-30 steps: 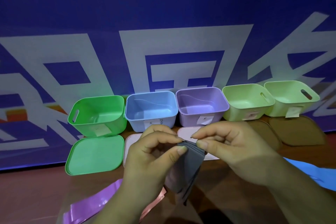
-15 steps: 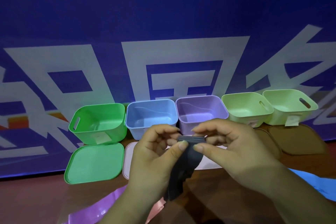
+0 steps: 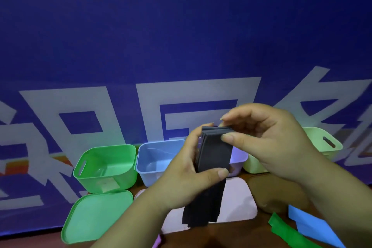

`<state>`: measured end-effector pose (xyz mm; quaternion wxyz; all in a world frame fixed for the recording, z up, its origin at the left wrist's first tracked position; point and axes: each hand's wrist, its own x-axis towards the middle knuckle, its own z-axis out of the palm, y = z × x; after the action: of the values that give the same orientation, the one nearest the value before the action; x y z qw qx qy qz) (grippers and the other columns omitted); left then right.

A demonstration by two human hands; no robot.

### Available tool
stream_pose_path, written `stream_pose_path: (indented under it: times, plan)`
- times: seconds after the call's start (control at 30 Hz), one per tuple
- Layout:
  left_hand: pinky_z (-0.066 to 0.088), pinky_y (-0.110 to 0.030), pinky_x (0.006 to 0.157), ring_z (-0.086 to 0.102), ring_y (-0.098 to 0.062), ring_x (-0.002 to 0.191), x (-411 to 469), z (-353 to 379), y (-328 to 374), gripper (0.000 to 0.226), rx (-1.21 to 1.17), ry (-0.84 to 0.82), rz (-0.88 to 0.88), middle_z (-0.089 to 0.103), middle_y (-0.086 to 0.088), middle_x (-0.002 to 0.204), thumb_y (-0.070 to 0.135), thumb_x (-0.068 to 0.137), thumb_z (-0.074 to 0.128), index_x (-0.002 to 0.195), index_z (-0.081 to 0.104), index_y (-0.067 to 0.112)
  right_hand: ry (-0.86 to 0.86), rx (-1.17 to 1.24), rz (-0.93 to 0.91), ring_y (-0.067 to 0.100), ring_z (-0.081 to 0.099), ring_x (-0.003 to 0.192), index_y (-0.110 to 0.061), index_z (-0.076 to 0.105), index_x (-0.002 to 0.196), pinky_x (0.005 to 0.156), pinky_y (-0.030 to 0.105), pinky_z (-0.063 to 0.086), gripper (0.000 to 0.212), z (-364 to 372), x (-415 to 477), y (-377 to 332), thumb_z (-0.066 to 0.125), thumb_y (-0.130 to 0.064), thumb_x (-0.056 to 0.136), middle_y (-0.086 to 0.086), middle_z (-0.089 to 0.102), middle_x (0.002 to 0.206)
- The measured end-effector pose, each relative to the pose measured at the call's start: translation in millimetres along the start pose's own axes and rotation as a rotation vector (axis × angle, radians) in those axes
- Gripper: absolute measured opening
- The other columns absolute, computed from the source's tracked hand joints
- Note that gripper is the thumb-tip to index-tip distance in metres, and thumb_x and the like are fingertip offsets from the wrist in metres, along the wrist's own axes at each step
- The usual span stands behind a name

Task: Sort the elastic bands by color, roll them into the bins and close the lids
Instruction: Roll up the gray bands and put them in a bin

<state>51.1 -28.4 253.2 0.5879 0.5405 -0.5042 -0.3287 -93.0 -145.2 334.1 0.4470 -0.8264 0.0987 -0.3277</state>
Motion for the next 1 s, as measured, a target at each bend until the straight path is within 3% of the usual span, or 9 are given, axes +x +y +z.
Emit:
stream_pose_path:
  times: [0.13, 0.2, 0.27, 0.33, 0.5, 0.6, 0.77, 0.87, 1.0]
  plan:
    - [0.056, -0.041, 0.089, 0.065, -0.020, 0.111, 4, 8, 7, 0.101, 0.020, 0.053, 0.037, 0.062, 0.011, 0.126, 0.017, 0.078, 0.082, 0.148, 0.018, 0.053, 0.065, -0.014, 0.012, 0.007, 0.070, 0.091, -0.029, 0.069, 0.096, 0.074, 0.014, 0.055, 0.033, -9, -1, -1, 0.078, -0.004, 0.076, -0.014, 0.072, 0.092]
    - [0.058, -0.038, 0.080, 0.071, -0.021, 0.089, 2, 13, 11, 0.108, 0.022, 0.078, 0.039, 0.071, 0.003, 0.106, 0.012, 0.078, 0.081, 0.142, 0.011, 0.066, 0.096, -0.026, 0.019, 0.008, 0.071, 0.088, -0.031, 0.068, 0.095, 0.074, 0.014, 0.055, 0.033, -12, -3, 0, 0.079, -0.006, 0.076, -0.013, 0.073, 0.093]
    - [0.059, -0.046, 0.079, 0.071, -0.027, 0.083, 2, 16, 12, 0.111, 0.046, 0.113, 0.051, 0.072, -0.005, 0.095, 0.014, 0.079, 0.080, 0.137, 0.006, 0.073, 0.121, -0.030, 0.040, 0.010, 0.072, 0.086, -0.032, 0.069, 0.095, 0.074, 0.017, 0.057, 0.032, -14, -4, 2, 0.079, -0.007, 0.077, -0.012, 0.073, 0.096]
    - [0.059, -0.047, 0.081, 0.071, -0.027, 0.085, 1, 18, 15, 0.110, 0.067, 0.127, 0.046, 0.071, -0.002, 0.095, 0.015, 0.081, 0.079, 0.135, 0.005, 0.075, 0.133, -0.040, 0.064, 0.012, 0.072, 0.084, -0.030, 0.069, 0.097, 0.074, 0.019, 0.058, 0.030, -15, -5, 2, 0.078, -0.009, 0.078, -0.013, 0.073, 0.099]
    - [0.053, -0.024, 0.073, 0.067, -0.010, 0.080, -2, 22, 14, 0.101, 0.102, 0.113, 0.061, 0.070, 0.014, 0.092, 0.015, 0.086, 0.073, 0.136, 0.008, 0.073, 0.145, -0.008, 0.118, 0.010, 0.073, 0.083, -0.028, 0.070, 0.094, 0.075, 0.019, 0.058, 0.029, -16, -6, 2, 0.080, -0.008, 0.076, -0.012, 0.074, 0.093]
    - [0.051, -0.031, 0.072, 0.066, -0.013, 0.076, -2, 22, 9, 0.087, 0.088, 0.106, 0.046, 0.070, 0.005, 0.086, 0.022, 0.093, 0.064, 0.136, 0.009, 0.074, 0.126, -0.035, 0.138, 0.009, 0.072, 0.084, -0.030, 0.071, 0.093, 0.075, 0.019, 0.058, 0.029, -18, -5, 2, 0.081, -0.011, 0.075, -0.014, 0.074, 0.090]
    - [0.054, -0.034, 0.087, 0.067, -0.018, 0.097, 5, 26, 11, 0.073, 0.056, 0.166, 0.133, 0.070, 0.002, 0.100, 0.023, 0.092, 0.057, 0.144, 0.021, 0.059, 0.094, -0.044, 0.159, 0.008, 0.072, 0.083, -0.029, 0.072, 0.093, 0.071, 0.014, 0.056, 0.028, -21, -6, 0, 0.081, -0.010, 0.074, -0.014, 0.074, 0.088]
    - [0.053, -0.030, 0.084, 0.064, -0.012, 0.088, 13, 25, 19, 0.064, 0.051, 0.321, 0.228, 0.065, 0.006, 0.090, 0.016, 0.088, 0.061, 0.134, 0.041, 0.055, 0.085, -0.047, 0.173, 0.007, 0.072, 0.083, -0.027, 0.072, 0.092, 0.070, 0.014, 0.056, 0.027, -25, -6, -1, 0.082, -0.010, 0.074, -0.012, 0.074, 0.086]
    - [0.052, -0.028, 0.080, 0.062, -0.012, 0.086, 18, 26, 32, 0.052, 0.158, 0.277, 0.269, 0.062, 0.007, 0.087, 0.014, 0.091, 0.061, 0.124, 0.051, 0.051, 0.080, -0.025, 0.205, 0.008, 0.072, 0.081, -0.025, 0.072, 0.092, 0.070, 0.014, 0.056, 0.025, -37, -3, -3, 0.081, -0.009, 0.075, -0.009, 0.075, 0.086]
